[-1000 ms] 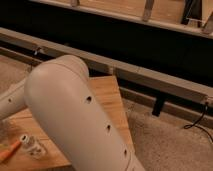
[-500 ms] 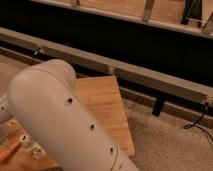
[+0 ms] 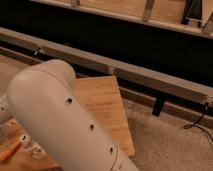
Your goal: Place the pepper in the ceramic cup
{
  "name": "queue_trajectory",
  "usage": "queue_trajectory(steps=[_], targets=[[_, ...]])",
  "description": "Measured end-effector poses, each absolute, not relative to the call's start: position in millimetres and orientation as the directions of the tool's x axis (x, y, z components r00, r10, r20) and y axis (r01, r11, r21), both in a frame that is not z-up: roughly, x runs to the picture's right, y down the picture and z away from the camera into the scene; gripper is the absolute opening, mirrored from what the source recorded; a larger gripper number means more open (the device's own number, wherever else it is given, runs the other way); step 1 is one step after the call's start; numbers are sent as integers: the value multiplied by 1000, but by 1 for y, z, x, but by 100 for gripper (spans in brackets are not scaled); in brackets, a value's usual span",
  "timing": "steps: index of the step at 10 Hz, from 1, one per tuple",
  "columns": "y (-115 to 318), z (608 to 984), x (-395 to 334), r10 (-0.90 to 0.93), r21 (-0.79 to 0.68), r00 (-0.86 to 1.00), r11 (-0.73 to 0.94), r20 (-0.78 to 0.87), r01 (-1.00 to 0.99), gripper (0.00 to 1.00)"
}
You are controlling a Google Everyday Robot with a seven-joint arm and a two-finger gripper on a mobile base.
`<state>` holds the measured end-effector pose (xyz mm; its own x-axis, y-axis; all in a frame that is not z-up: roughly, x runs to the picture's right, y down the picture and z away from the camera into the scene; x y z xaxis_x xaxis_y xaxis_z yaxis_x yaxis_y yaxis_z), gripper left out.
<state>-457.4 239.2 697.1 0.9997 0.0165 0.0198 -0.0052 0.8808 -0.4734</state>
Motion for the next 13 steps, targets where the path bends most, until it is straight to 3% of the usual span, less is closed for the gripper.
queue_trajectory(steps=[9, 13], targets=[[238, 698, -456, 18, -472, 1000, 882, 19, -7, 65], [210, 705, -443, -37, -375, 989, 923, 142, 88, 65]])
